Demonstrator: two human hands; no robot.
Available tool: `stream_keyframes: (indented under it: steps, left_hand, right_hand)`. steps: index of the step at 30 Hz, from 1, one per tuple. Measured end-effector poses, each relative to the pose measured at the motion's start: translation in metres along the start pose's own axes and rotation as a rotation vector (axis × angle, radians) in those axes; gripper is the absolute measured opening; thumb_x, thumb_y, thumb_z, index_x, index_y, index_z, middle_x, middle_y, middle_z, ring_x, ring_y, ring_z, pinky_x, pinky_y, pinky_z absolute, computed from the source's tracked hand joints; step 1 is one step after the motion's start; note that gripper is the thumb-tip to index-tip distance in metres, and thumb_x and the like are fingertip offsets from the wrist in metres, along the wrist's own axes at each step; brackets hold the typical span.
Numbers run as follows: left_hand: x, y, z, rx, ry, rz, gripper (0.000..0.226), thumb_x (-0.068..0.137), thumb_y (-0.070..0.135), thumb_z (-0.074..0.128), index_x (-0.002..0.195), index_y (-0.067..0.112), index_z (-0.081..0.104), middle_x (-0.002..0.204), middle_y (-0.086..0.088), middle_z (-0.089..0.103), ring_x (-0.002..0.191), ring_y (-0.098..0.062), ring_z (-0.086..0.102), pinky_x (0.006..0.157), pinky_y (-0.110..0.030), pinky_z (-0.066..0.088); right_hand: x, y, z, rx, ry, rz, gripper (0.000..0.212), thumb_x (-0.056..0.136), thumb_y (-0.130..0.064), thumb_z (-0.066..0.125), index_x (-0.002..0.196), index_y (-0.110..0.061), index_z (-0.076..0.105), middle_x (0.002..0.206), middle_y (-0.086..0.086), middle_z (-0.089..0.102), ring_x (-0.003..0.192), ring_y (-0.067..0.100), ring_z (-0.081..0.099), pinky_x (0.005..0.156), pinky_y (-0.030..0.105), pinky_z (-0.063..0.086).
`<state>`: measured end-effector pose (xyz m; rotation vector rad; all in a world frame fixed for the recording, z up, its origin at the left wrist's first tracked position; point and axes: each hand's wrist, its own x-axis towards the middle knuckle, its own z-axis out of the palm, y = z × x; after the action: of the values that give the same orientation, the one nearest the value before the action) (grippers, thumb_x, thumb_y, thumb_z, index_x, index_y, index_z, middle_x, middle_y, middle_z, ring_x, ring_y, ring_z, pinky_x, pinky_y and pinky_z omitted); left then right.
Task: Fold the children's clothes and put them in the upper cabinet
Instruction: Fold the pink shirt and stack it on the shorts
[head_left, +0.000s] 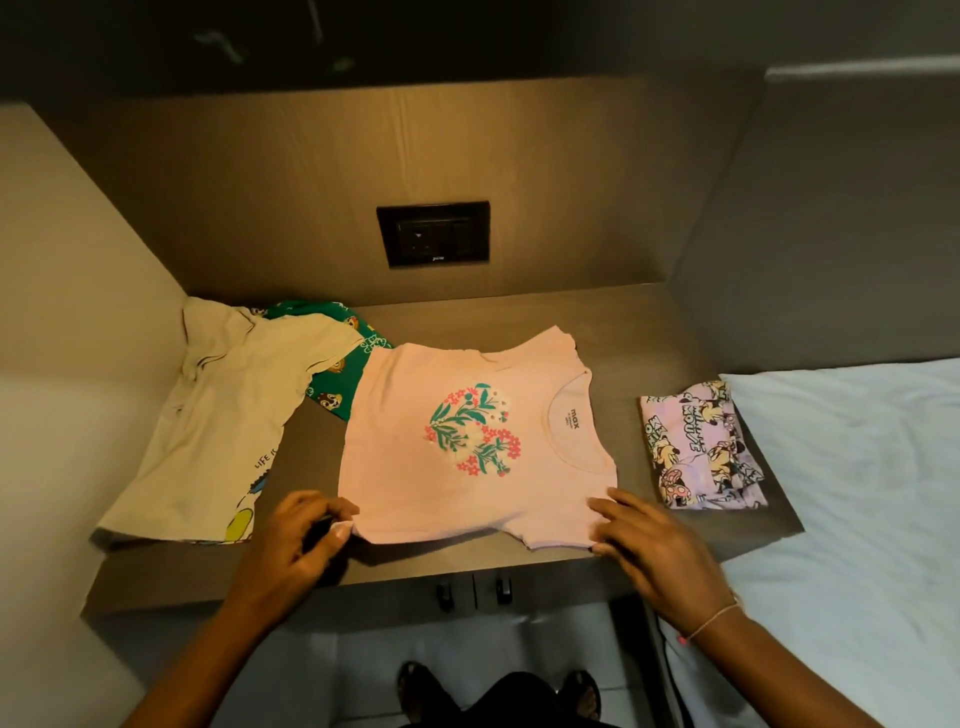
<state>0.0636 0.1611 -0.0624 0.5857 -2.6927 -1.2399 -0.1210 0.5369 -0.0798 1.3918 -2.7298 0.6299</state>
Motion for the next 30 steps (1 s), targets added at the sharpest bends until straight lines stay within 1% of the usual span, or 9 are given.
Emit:
stream_keyframes:
  steps: [3, 6, 10, 13, 16, 19, 23, 27, 30]
  left_hand:
    - [-0.011, 0.0, 0.001, -0.071, -0.004, -0.034, 0.018, 0.087, 0.036, 0.059, 0.091, 0.022, 0.069, 0.105, -0.001, 0.059, 0.092, -0.018, 0.061, 0.066, -0.014, 0.053]
    - [-0.018, 0.005, -0.006, -0.211, 0.021, -0.106, 0.011, 0.086, 0.031, 0.058, 0.088, 0.024, 0.067, 0.088, 0.004, 0.066, 0.083, -0.018, 0.064, 0.062, -0.026, 0.057]
    - [-0.004, 0.018, -0.021, -0.38, 0.143, -0.198, 0.013, 0.095, 0.014, 0.054, 0.093, 0.02, 0.065, 0.088, 0.005, 0.067, 0.084, -0.018, 0.064, 0.057, -0.026, 0.058]
    - [0.033, 0.029, -0.025, -0.411, 0.152, -0.278, 0.013, 0.096, 0.02, 0.055, 0.095, 0.019, 0.067, 0.095, -0.003, 0.069, 0.089, -0.02, 0.065, 0.068, -0.029, 0.056]
    - [0.082, 0.032, -0.023, -0.4, 0.142, -0.356, 0.012, 0.095, 0.019, 0.058, 0.093, 0.017, 0.069, 0.101, -0.006, 0.069, 0.097, -0.025, 0.062, 0.084, -0.038, 0.05]
    - [0.123, 0.03, -0.017, -0.277, 0.113, -0.427, 0.008, 0.093, 0.022, 0.059, 0.09, 0.022, 0.066, 0.109, -0.006, 0.066, 0.1, -0.022, 0.059, 0.087, -0.035, 0.045]
    - [0.155, 0.022, -0.009, -0.01, 0.097, -0.47, 0.012, 0.094, 0.031, 0.057, 0.099, 0.023, 0.064, 0.117, -0.008, 0.064, 0.102, -0.024, 0.056, 0.085, -0.038, 0.047]
    - [0.161, 0.012, -0.003, 0.549, 0.118, -0.053, 0.045, 0.089, 0.047, 0.06, 0.129, 0.028, 0.055, 0.133, -0.004, 0.054, 0.12, -0.025, 0.047, 0.093, -0.044, 0.046]
    - [0.165, 0.007, -0.001, 0.785, -0.105, 0.126, 0.05, 0.088, 0.051, 0.057, 0.136, 0.038, 0.047, 0.144, 0.0, 0.04, 0.13, -0.026, 0.035, 0.103, -0.049, 0.038]
  right_hand:
    - [-0.007, -0.008, -0.004, 0.029, 0.057, 0.042, 0.012, 0.088, -0.03, 0.066, 0.09, -0.02, 0.072, 0.107, -0.001, 0.073, 0.103, 0.02, 0.067, 0.09, 0.037, 0.055]
    - [-0.014, -0.017, -0.022, 0.179, 0.032, 0.128, 0.022, 0.093, -0.044, 0.05, 0.093, -0.028, 0.065, 0.09, -0.008, 0.07, 0.081, 0.011, 0.066, 0.072, 0.027, 0.055]
    - [0.007, -0.02, -0.058, 0.421, -0.035, 0.245, 0.027, 0.094, -0.056, 0.043, 0.091, -0.034, 0.059, 0.08, -0.017, 0.067, 0.07, 0.002, 0.064, 0.056, 0.018, 0.049]
    - [0.054, -0.006, -0.075, 0.337, -0.128, 0.263, 0.018, 0.092, -0.049, 0.047, 0.086, -0.035, 0.058, 0.07, -0.011, 0.067, 0.066, 0.003, 0.064, 0.056, 0.016, 0.046]
    - [0.11, 0.014, -0.068, 0.16, -0.188, 0.337, 0.014, 0.095, -0.039, 0.05, 0.09, -0.032, 0.061, 0.081, -0.009, 0.068, 0.076, 0.011, 0.062, 0.067, 0.032, 0.052]
    - [0.156, 0.028, -0.049, 0.096, -0.263, 0.433, 0.013, 0.095, -0.034, 0.05, 0.093, -0.03, 0.062, 0.094, 0.001, 0.068, 0.083, 0.023, 0.062, 0.073, 0.042, 0.056]
    - [0.184, 0.039, -0.028, 0.022, -0.276, 0.491, 0.014, 0.096, -0.034, 0.052, 0.104, -0.031, 0.063, 0.107, 0.003, 0.067, 0.087, 0.024, 0.063, 0.075, 0.038, 0.057]
    - [0.186, 0.042, -0.014, -0.027, -0.286, 0.328, 0.044, 0.089, -0.041, 0.061, 0.131, -0.034, 0.051, 0.133, -0.002, 0.055, 0.121, 0.023, 0.047, 0.098, 0.041, 0.045]
    - [0.188, 0.039, -0.01, -0.093, -0.393, 0.219, 0.052, 0.088, -0.037, 0.064, 0.137, -0.034, 0.047, 0.139, -0.003, 0.049, 0.125, 0.023, 0.043, 0.102, 0.04, 0.042]
